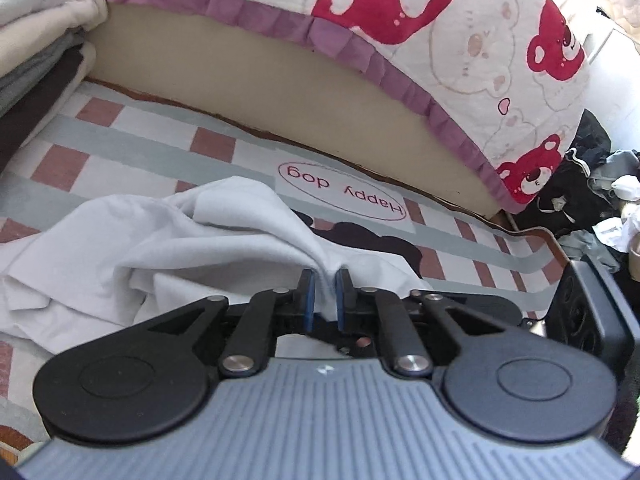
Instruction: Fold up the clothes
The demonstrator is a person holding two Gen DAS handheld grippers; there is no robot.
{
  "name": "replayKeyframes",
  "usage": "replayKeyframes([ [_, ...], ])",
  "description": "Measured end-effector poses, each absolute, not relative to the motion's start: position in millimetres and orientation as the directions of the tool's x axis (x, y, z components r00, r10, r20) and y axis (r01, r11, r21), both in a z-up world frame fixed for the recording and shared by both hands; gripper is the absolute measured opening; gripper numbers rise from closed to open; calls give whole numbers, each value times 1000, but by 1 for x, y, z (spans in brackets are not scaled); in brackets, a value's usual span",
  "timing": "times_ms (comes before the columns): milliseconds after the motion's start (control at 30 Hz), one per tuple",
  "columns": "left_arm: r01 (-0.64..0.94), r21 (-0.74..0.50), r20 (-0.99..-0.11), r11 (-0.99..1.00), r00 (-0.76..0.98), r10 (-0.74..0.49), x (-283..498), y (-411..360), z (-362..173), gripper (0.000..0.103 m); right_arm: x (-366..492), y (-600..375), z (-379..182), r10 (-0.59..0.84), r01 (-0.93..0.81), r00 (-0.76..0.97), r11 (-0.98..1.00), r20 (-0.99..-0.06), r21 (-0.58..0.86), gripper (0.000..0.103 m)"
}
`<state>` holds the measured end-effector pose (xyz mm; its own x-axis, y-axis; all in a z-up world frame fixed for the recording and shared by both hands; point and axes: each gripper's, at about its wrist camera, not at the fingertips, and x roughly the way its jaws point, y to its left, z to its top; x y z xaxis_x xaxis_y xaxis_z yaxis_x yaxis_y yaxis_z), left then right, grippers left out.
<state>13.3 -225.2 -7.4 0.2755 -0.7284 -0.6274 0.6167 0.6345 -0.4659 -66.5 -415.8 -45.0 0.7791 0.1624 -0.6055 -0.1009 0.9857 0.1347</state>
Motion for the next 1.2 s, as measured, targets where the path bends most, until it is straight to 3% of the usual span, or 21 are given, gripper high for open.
replayKeyframes([
  [67,622,-445,-627,644,296,-720,9,-221,-7,14,-75,-418,-46,156,-82,780,986,-606,148,14],
  [200,620,-351,-670,702,357,-651,6,-211,-13,31,-81,-423,-46,149,-62,782,985,-605,162,14],
  [300,593,-347,-700,727,352,-622,10,-200,-30,31,-88,-424,-38,172,-73,794,979,-583,189,13],
  [467,575,-302,-739,760,363,-568,10,-184,-49,31,-121,-433,-1,233,-135,856,962,-461,236,10],
  [667,611,-230,-747,758,389,-540,8,-178,-55,36,-145,-488,22,-62,136,922,976,-381,170,9],
  [733,627,-201,-752,752,393,-529,6,-181,-57,42,-143,-501,17,-205,254,892,964,-404,73,9],
  [800,643,-172,-757,746,398,-518,4,-183,-60,43,-137,-517,3,-248,313,854,947,-457,71,9],
  [1033,656,-165,-796,737,352,-492,6,-191,-79,47,-115,-572,-44,-374,506,684,862,-626,37,9],
  [1200,642,-185,-813,744,325,-483,9,-188,-93,50,-111,-591,-56,-402,583,638,810,-657,70,11],
])
